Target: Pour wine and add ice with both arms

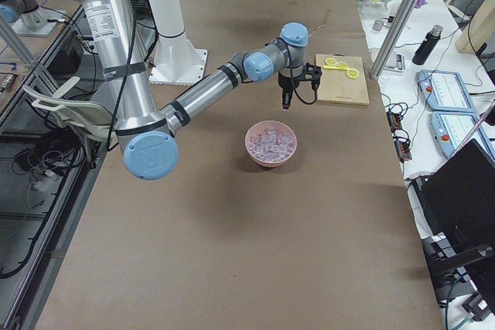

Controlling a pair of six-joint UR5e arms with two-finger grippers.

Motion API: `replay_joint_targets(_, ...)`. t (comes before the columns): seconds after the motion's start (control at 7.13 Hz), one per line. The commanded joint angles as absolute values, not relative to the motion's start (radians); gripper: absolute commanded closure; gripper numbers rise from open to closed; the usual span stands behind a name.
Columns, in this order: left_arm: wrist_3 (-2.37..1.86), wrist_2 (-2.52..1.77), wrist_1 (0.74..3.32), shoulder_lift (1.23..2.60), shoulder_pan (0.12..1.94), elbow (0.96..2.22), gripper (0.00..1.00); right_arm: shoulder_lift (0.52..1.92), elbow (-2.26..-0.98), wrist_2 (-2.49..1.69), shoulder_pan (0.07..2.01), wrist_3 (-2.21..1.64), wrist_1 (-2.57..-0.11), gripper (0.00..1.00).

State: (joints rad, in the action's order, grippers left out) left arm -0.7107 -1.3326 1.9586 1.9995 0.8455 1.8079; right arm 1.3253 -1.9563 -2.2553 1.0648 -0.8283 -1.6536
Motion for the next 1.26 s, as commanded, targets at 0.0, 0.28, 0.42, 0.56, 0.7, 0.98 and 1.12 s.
replay_joint_targets(0.0, -0.710, -1.165, 1.906, 2.078, 0.680, 1.815, 1.00, 1.324, -1.957, -2.256, 1.065, -0.828, -1.654, 0.84)
replay_joint_targets(0.28, -0.712, -1.042, 1.888, 2.118, 0.557, 1.822, 1.00, 1.286, -1.959, -2.255, 1.063, -0.839, -1.701, 0.84)
replay_joint_targets(0.42, -0.710, -1.005, 1.887, 2.120, 0.519, 1.822, 1.00, 1.249, -1.973, -2.253, 1.058, -0.841, -1.763, 0.83)
replay_joint_targets(0.56, -0.710, -0.996, 1.838, 2.132, 0.512, 1.827, 1.00, 1.238, -1.973, -2.250, 1.042, -0.860, -1.769, 0.83)
replay_joint_targets(0.7, -0.710, -0.967, 1.760, 2.172, 0.488, 1.832, 1.00, 1.236, -1.973, -2.234, 1.028, -0.862, -1.769, 0.83)
replay_joint_targets(0.98, -0.712, -0.925, 1.628, 2.245, 0.453, 1.832, 1.00, 1.236, -1.974, -2.233, 1.028, -0.862, -1.769, 0.83)
replay_joint_targets(1.12, -0.710, -0.908, 1.591, 2.265, 0.442, 1.832, 1.00, 1.236, -1.973, -2.232, 1.028, -0.862, -1.769, 0.83)
